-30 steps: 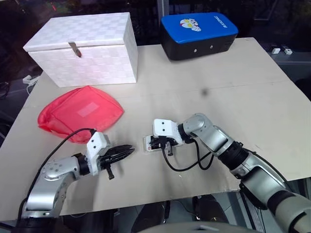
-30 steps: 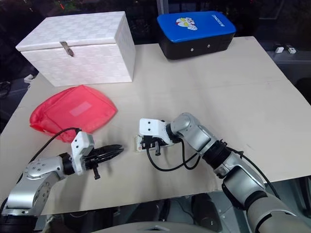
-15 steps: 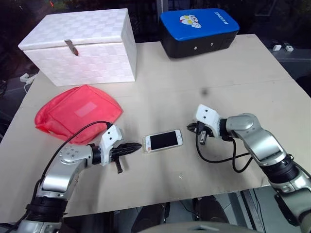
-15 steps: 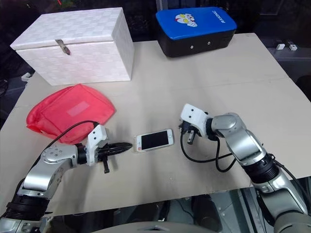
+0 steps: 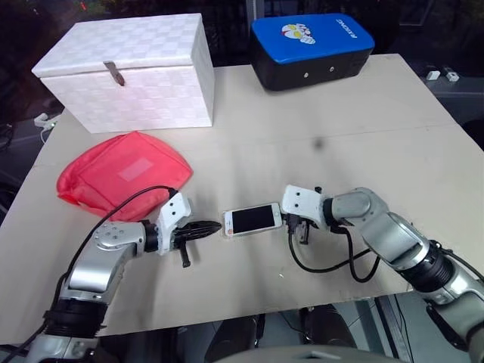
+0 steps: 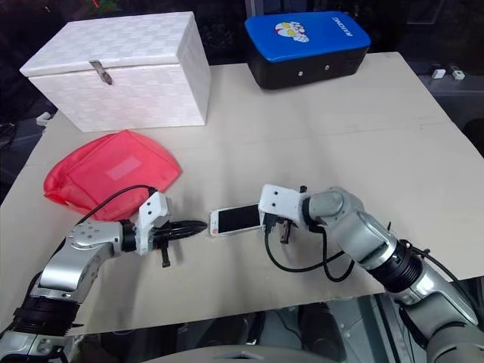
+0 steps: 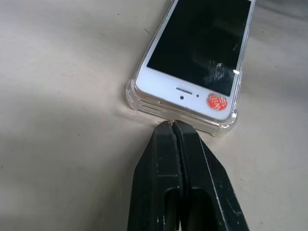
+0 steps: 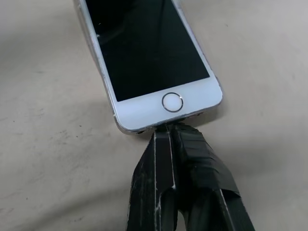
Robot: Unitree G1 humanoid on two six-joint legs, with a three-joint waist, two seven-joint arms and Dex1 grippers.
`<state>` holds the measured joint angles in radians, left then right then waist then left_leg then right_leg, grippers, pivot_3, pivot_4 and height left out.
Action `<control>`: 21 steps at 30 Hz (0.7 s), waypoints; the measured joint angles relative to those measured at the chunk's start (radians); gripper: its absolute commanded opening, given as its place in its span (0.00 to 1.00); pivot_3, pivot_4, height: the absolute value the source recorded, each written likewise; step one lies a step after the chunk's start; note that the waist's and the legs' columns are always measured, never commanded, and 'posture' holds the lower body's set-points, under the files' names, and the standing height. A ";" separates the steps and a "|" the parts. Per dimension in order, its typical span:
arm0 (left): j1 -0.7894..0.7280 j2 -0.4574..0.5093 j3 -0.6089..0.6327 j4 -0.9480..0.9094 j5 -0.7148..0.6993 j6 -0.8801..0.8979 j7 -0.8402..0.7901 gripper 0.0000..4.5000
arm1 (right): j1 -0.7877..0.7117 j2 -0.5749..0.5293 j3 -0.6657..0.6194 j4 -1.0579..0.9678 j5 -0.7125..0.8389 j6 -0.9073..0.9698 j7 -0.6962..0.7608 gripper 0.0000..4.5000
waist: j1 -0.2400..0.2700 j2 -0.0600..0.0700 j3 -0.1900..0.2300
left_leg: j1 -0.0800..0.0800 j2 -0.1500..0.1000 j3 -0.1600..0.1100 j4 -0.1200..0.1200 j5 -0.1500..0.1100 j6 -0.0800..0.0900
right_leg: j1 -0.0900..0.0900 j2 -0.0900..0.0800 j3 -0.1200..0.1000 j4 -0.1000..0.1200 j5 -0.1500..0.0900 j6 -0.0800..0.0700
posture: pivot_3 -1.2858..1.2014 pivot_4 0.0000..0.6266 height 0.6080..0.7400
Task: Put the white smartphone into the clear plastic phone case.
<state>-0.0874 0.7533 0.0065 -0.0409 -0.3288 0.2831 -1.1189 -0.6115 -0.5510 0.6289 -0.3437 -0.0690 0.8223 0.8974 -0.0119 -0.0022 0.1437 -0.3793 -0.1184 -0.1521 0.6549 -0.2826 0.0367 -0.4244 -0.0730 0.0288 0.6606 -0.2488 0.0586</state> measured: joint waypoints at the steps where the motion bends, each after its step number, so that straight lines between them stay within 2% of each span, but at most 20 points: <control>1: -0.003 0.003 0.000 0.001 -0.001 0.009 -0.007 0.01 | -0.024 0.003 0.025 0.015 -0.010 -0.003 0.011 0.00 | -0.001 0.000 0.000 | 0.000 0.000 0.000 0.000 0.000 0.000 | 0.000 0.000 0.000 0.000 0.000 0.000 | 0.52 0.24 1.00; 8: -0.017 0.008 0.000 0.014 -0.002 0.025 -0.025 0.01 | -0.133 0.011 0.108 0.101 -0.066 -0.065 0.096 0.00 | -0.003 -0.001 -0.001 | 0.001 0.000 0.000 0.000 0.000 0.000 | 0.000 0.000 -0.001 0.001 0.000 0.000 | 0.52 0.24 1.00; 17: -0.019 0.007 0.003 0.015 0.002 0.052 -0.033 0.01 | -0.140 0.045 0.077 0.228 -0.078 -0.239 0.198 0.00 | -0.008 -0.001 -0.002 | 0.004 0.001 0.001 0.000 0.001 -0.001 | 0.002 0.002 -0.001 0.002 0.001 -0.001 | 0.52 0.24 1.00; 21: -0.019 0.008 0.006 0.026 0.013 0.056 -0.034 0.01 | -0.141 0.088 0.051 0.309 -0.081 -0.298 0.212 0.00 | -0.018 -0.002 -0.003 | 0.017 0.002 0.003 -0.004 0.001 -0.001 | 0.012 0.002 0.001 0.002 0.001 -0.002 | 0.52 0.24 1.00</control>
<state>-0.1063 0.7617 0.0126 -0.0146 -0.3159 0.3396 -1.1525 -0.7522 -0.4632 0.6797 -0.0344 -0.1500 0.5240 1.1089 -0.0297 -0.0040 0.1409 -0.3619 -0.1167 -0.1491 0.6513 -0.2819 0.0353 -0.4123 -0.0709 0.0294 0.6621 -0.2480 0.0570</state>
